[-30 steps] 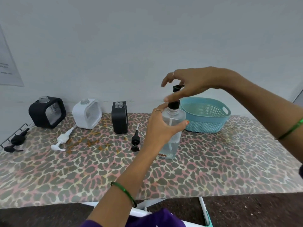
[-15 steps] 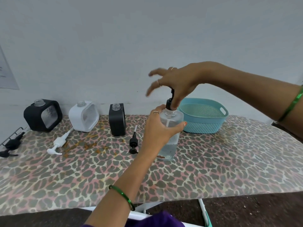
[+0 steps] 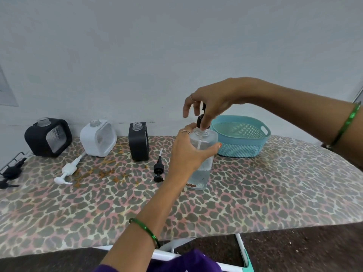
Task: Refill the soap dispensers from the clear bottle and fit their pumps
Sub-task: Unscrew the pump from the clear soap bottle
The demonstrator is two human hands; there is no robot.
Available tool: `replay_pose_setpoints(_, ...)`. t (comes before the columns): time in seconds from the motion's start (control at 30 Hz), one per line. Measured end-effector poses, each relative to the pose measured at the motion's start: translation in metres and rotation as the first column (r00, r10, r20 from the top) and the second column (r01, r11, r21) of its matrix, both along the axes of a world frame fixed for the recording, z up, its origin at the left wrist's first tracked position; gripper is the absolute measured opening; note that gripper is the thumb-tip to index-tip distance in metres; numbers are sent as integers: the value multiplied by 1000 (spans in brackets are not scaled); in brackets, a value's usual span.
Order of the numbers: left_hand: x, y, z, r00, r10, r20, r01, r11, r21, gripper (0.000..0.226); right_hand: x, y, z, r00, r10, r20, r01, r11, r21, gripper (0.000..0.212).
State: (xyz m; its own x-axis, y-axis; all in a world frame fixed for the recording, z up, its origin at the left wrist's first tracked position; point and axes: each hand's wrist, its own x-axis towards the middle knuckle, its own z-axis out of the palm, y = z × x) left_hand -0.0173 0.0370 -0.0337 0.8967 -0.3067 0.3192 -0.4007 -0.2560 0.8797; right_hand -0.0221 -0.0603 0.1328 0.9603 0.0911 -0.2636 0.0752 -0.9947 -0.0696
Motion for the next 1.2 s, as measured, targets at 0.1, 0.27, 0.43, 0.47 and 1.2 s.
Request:
replay_pose_setpoints(0.1,-5,2,-2,1000,-2,-9,2,1000,-5,79,-7,-4,-8,995,-65,70,65,998,-5,62)
replay_pose_setpoints(0.27,-3,1,-1,1000,-10,19,10,1000,9,80,-7,-12,-23,960,-150,236,125,985,119,50)
replay_pose_setpoints(0.43,-3,2,-1,1000,-11,11,11,1000,14,85,-12,-12,-4,950,-140,279,87,977,195,26)
replay_pose_setpoints(0.47,-3,2,0,1000,-14,13,14,1000,12,85,-13,-13,2,952,-150,266,82,965,249,23)
replay_pose_setpoints(1.2,-2,1,-2,1000,-15,13,14,1000,19,86,-67,-56,69,840,-338,425,-56,724,687,14)
